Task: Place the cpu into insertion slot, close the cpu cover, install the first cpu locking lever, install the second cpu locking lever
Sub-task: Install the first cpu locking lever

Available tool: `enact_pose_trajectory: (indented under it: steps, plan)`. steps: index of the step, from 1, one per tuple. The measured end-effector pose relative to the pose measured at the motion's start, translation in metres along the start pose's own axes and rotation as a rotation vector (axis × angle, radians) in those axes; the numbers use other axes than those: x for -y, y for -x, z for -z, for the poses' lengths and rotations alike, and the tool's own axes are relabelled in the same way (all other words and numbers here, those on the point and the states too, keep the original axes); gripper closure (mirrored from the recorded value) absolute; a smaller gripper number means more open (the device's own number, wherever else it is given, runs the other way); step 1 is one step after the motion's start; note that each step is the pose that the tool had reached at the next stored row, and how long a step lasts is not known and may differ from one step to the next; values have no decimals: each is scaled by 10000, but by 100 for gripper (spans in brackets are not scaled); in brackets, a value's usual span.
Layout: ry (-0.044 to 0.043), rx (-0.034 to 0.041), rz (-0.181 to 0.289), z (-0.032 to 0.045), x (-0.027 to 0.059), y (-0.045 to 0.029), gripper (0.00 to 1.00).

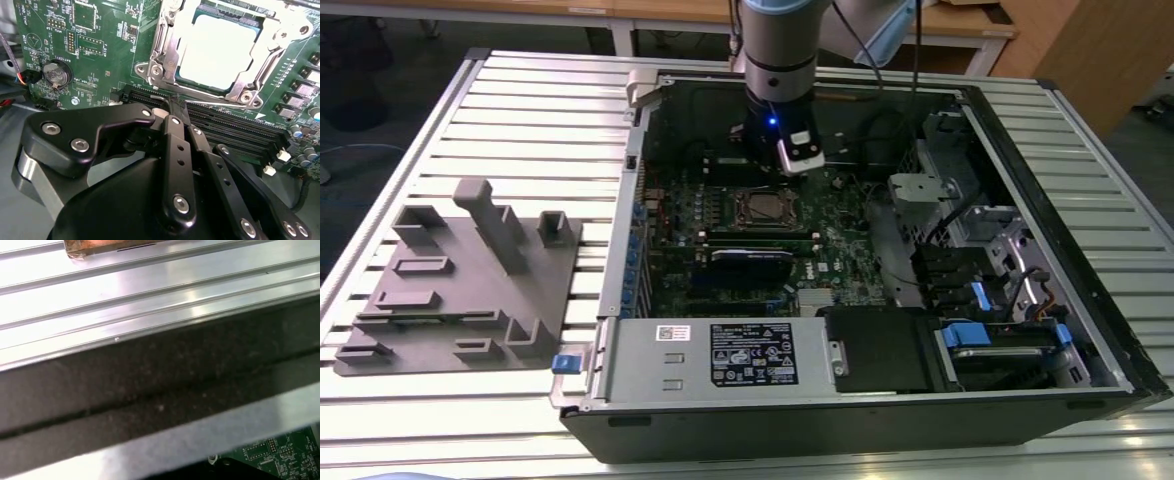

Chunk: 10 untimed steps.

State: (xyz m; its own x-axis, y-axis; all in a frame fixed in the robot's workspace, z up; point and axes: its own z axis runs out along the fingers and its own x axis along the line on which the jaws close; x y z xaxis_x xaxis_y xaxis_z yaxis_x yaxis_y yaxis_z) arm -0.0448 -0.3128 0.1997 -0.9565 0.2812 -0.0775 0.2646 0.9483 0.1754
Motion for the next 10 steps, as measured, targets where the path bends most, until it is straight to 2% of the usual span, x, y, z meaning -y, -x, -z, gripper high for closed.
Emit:
enact_pose_trajectory:
  steps: [6,10]
  plan:
    - [1,4,2,0,-2,-16,89]
    - [13,45,8,-3,0,-22,89]
